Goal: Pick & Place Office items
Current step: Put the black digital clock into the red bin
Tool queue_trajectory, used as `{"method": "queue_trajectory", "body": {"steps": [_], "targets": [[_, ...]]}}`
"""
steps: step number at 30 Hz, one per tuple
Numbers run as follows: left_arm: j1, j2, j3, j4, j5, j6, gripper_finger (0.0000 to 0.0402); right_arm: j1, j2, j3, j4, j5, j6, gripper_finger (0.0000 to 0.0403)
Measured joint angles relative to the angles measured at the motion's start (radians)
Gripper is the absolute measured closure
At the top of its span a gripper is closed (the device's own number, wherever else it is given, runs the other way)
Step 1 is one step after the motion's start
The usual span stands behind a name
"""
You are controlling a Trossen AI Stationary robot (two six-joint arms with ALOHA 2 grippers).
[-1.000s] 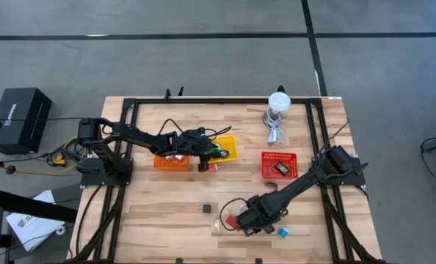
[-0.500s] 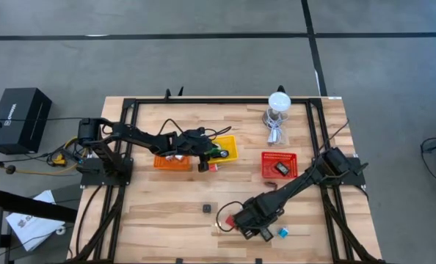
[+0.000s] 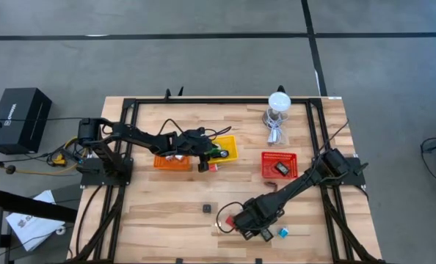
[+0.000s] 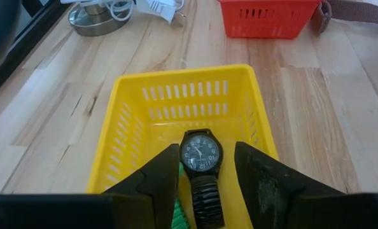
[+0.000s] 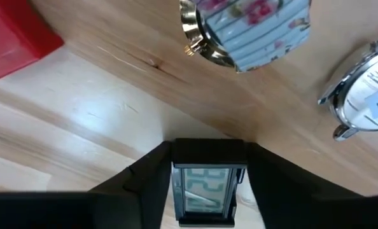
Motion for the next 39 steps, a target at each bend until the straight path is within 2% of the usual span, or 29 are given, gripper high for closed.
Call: {"method": "queue_trajectory", "body": {"steps": [7,14,18,22,26,31,35,39], "targets": [[0.000,0.000,0.000,-0.001,0.000,0.000,0.0257,-0.001,0.000,0.000,-0.002,-0.004,-0.019,0.0258],[0.000,0.000,0.000,-0.002,0.000,0.000,0.0257,-0.010,-0.016,-0.001,-0.019,0.006,-0.104,0.0241],[0.000,0.000,0.000,-0.002,0.000,0.000,0.0257,-0.022,-0.043,-0.008,-0.092,0.035,-0.152,0.0255],[0.000,0.000,0.000,-0.003,-0.001,0.000,0.0257,-0.044,-0.110,-0.004,-0.154,0.038,-0.195,0.0260],[0.000,0.000,0.000,-0.003,-0.001,0.000,0.0257,-0.075,-0.184,-0.005,-0.228,0.055,-0.240,0.0245],[0.000,0.000,0.000,-0.003,0.005,0.000,0.0257,-0.139,-0.286,-0.003,-0.387,0.145,-0.309,0.0250],[0.000,0.000,0.000,-0.002,0.008,0.000,0.0257,-0.207,-0.362,-0.002,-0.524,0.260,-0.378,0.0258],[0.000,0.000,0.000,-0.002,0.009,0.000,0.0257,-0.289,-0.413,-0.002,-0.587,0.352,-0.471,0.0242]]}}
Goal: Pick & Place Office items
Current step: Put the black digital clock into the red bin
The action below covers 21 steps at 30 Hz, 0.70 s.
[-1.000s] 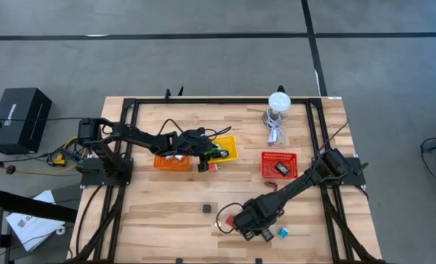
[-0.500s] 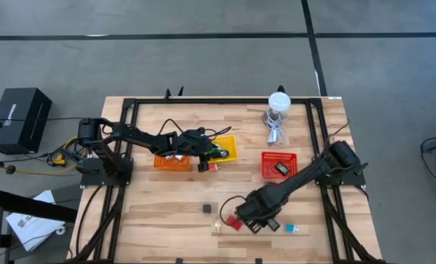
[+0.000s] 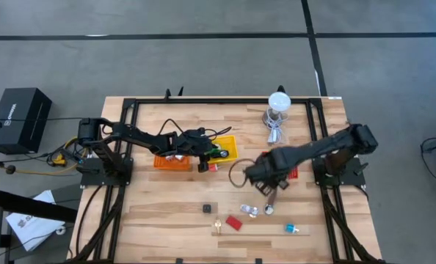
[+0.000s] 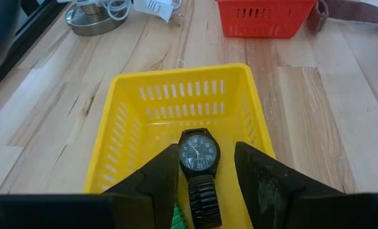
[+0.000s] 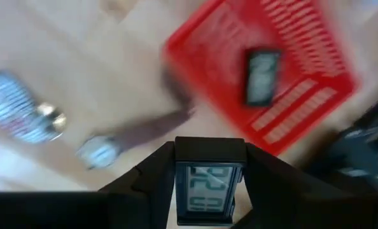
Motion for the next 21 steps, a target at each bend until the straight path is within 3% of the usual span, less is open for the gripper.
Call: {"method": "queue_trajectory", "body": {"steps": [10,17,21], "targets": [[-0.004,0.000,0.000,-0.012,0.000,-0.030,0.0257,-0.178,-0.010,-0.046,0.046,0.043,-0.281,0.0258],[-0.004,0.000,0.000,-0.013,0.001,-0.047,0.0257,-0.249,-0.010,-0.178,0.117,0.073,-0.292,0.0234],[-0.004,0.000,0.000,-0.014,0.001,-0.048,0.0257,-0.270,-0.010,-0.237,0.189,0.083,-0.289,0.0240]]}}
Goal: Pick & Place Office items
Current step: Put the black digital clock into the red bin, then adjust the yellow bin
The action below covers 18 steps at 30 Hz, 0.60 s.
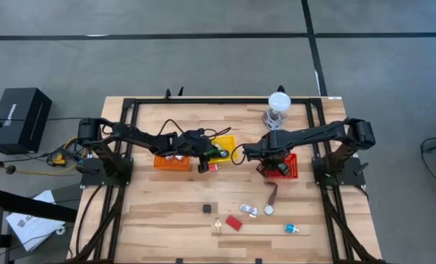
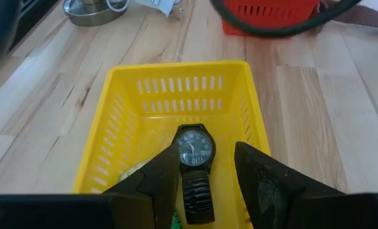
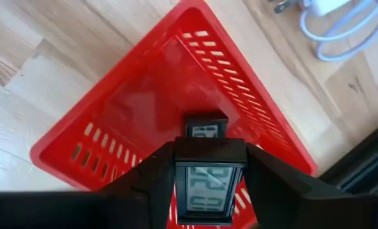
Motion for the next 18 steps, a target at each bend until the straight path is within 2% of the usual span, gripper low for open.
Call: {"method": "queue_trajectory", "body": {"steps": [5,9,18], "targets": [[0.000,0.000,0.000,0.000,0.000,0.000,0.0257,-0.006,0.000,-0.018,0.036,0.002,0.015,0.0245],[0.000,0.000,0.000,0.000,0.000,0.000,0.0257,-0.017,0.000,-0.021,0.038,0.006,0.068,0.0226],[0.000,0.000,0.000,-0.001,0.000,-0.001,0.0257,-0.027,0.000,-0.021,0.041,0.007,0.056,0.0192]]}}
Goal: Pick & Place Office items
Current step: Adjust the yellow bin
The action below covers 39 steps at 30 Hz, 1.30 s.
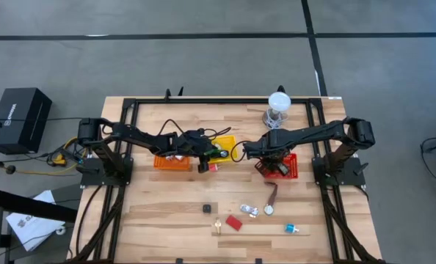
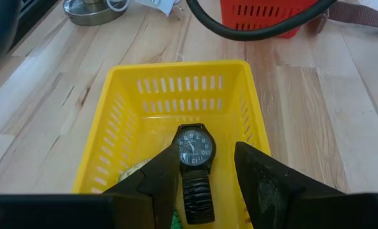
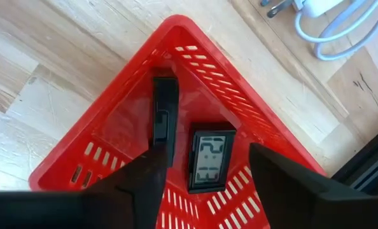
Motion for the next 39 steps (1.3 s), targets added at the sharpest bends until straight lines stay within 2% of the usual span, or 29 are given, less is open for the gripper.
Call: {"method": "queue_trajectory", "body": {"steps": [19,26,29,32,36,39], "targets": [[0.000,0.000,0.000,0.000,0.000,-0.001,0.0257,0.008,0.000,0.011,-0.016,-0.007,-0.003,0.0179],[-0.039,0.000,0.000,0.002,0.002,-0.001,0.0257,0.069,0.000,0.134,-0.111,0.005,-0.018,0.0179],[-0.066,0.000,0.000,0.003,0.050,0.002,0.0257,0.120,-0.006,0.215,-0.160,0.081,-0.067,0.0179],[-0.095,-0.008,0.000,0.007,0.064,0.003,0.0257,0.174,-0.041,0.263,-0.189,0.215,-0.090,0.0179],[-0.125,-0.035,0.000,0.006,0.065,-0.021,0.0257,0.242,-0.155,0.246,-0.195,0.319,-0.092,0.0179],[-0.145,-0.078,0.000,0.002,0.066,-0.083,0.0257,0.301,-0.273,0.172,-0.138,0.417,-0.070,0.0182]]}}
